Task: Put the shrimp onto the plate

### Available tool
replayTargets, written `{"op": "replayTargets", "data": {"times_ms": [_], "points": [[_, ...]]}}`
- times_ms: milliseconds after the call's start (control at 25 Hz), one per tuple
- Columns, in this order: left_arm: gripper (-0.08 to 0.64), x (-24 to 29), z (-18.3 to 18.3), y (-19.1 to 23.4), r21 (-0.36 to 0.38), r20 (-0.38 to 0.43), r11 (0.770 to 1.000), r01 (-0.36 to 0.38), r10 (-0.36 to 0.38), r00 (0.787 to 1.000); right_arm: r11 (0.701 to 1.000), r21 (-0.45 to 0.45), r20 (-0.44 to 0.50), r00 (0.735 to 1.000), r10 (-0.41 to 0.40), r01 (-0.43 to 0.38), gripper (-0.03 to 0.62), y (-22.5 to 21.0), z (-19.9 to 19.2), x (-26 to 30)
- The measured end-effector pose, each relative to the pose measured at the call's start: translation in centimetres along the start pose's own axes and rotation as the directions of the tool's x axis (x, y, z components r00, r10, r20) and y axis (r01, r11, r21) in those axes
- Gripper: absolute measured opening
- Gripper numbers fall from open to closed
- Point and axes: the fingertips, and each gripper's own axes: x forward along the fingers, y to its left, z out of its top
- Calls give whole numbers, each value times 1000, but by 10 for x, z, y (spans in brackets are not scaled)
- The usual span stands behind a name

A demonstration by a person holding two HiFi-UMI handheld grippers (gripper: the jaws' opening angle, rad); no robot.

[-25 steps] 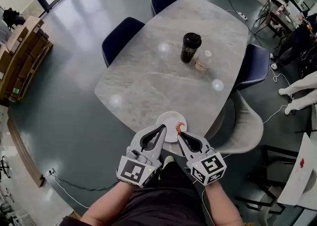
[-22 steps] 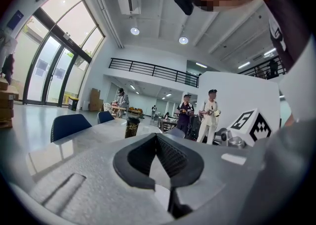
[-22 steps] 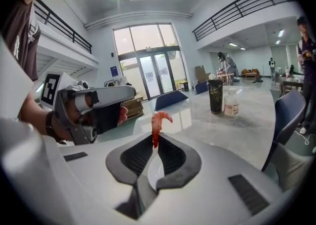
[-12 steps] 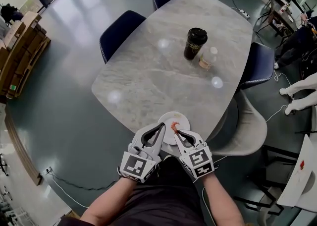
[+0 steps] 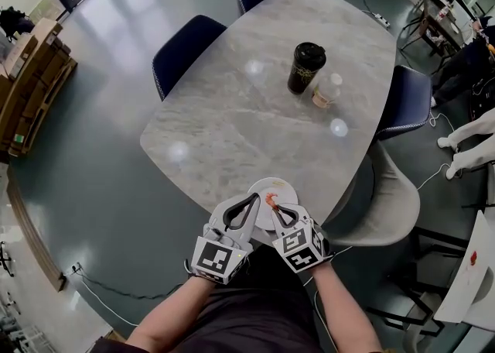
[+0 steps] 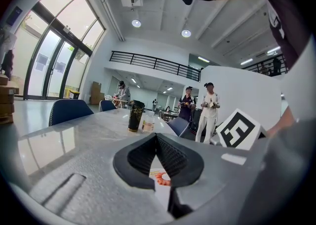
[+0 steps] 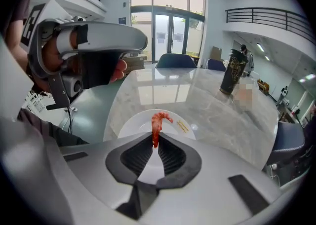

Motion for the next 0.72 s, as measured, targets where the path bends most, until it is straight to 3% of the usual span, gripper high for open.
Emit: {"op": "replayTargets", "data": {"times_ms": [200,720], "points": [[8,3,-5,4,10,-43,1000,-14,14,999,1000,-30,-72,997,1,-3,37,-1,-10,11],[8,12,-21,4,24,-35,999,27,-26,999,998,-53,-147,989,15,-23,38,-2,-21,23]]}}
